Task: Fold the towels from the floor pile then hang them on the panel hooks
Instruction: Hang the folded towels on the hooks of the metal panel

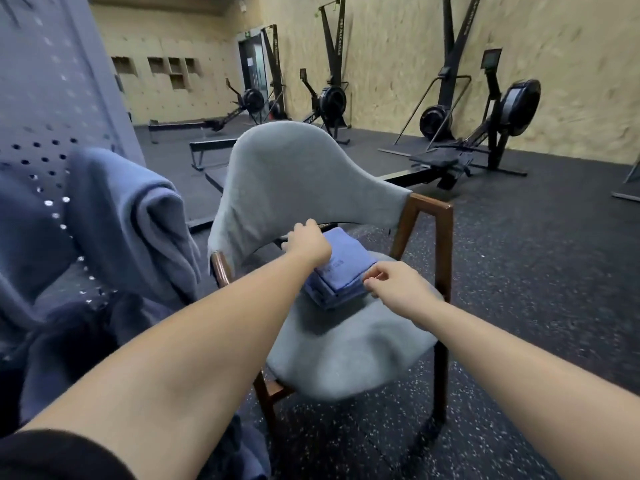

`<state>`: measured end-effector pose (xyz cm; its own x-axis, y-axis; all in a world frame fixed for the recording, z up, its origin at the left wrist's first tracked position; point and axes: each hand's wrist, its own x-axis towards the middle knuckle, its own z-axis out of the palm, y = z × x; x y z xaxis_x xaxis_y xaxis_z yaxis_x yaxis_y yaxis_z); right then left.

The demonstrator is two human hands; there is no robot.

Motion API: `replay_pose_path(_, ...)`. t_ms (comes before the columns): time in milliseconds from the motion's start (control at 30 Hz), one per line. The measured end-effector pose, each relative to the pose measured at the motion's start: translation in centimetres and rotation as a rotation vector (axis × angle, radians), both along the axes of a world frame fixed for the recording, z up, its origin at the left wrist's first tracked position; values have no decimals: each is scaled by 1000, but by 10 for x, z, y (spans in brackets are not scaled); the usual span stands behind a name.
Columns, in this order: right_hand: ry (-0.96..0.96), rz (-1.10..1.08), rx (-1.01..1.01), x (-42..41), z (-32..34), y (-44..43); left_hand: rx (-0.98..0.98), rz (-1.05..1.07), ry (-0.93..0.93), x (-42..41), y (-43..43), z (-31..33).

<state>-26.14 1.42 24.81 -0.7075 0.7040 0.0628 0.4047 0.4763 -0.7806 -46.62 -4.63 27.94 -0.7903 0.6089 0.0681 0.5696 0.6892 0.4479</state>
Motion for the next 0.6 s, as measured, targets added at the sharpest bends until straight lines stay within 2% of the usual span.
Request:
replay_pose_path(133,26,7,-9,-3,-13,11,-72,133,-89,-15,14,-15)
replay_pose_path(267,51,-2,-5,-7,-10,15,-44,166,-87,-24,18,-19)
replay_pose_path(467,212,-93,-215,-20,9,11,269,51,-243,0,0,0)
replay_pose_path(600,309,-126,-453,-24,32,-1,444,-115,-208,45,-23,14)
